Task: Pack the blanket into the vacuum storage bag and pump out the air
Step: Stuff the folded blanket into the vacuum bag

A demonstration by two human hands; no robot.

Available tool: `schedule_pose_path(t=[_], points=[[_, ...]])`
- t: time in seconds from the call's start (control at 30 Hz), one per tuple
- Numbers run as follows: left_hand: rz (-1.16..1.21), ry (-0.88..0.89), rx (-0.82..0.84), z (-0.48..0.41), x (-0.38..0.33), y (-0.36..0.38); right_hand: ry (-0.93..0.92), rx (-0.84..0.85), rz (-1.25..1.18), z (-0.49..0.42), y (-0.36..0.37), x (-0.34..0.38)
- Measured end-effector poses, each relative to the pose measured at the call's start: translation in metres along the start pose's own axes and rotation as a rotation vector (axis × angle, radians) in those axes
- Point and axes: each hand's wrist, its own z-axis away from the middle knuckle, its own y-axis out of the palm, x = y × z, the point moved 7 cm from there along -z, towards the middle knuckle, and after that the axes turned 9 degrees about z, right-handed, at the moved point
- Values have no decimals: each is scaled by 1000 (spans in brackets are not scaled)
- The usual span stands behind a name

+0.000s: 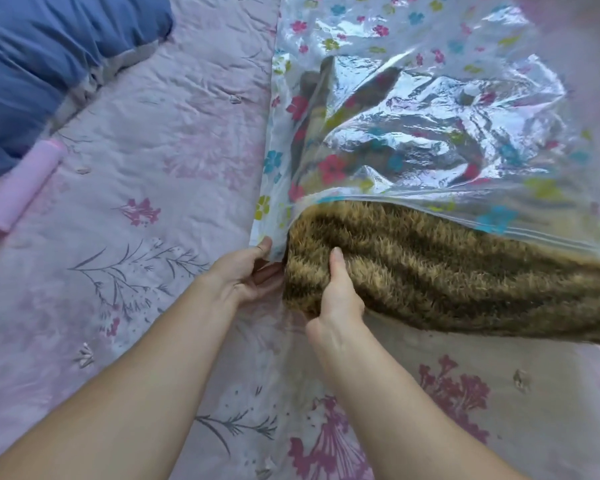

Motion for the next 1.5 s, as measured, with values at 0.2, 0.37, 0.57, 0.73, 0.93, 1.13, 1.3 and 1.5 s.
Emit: schedule_pose_path(t=[0.2,0.37,0.57,0.73,0.93,1.13,1.3,1.5], points=[[35,8,49,2,5,13,-85,31,-166,-18,-70,19],[35,-72,80,3,6,27,-105,-155,-93,-26,-85,39],[0,-72,-15,1,4,12,-221,-244,-37,-34,-57,70],[-137,-55,-116,7,3,2,-209,-252,67,-42,-60,72],[-723,799,-463,62,-76,38,-165,-130,76,-43,-74,68],[-1381,1240,285,103,-38,199,-138,9,-87,-42,-87,81],[-1636,1246,217,95,-34,236,-100,12,1,-50,-103,80],[-1573,1125,143,90,-50,252,-58,33,13,-53,-105,77]])
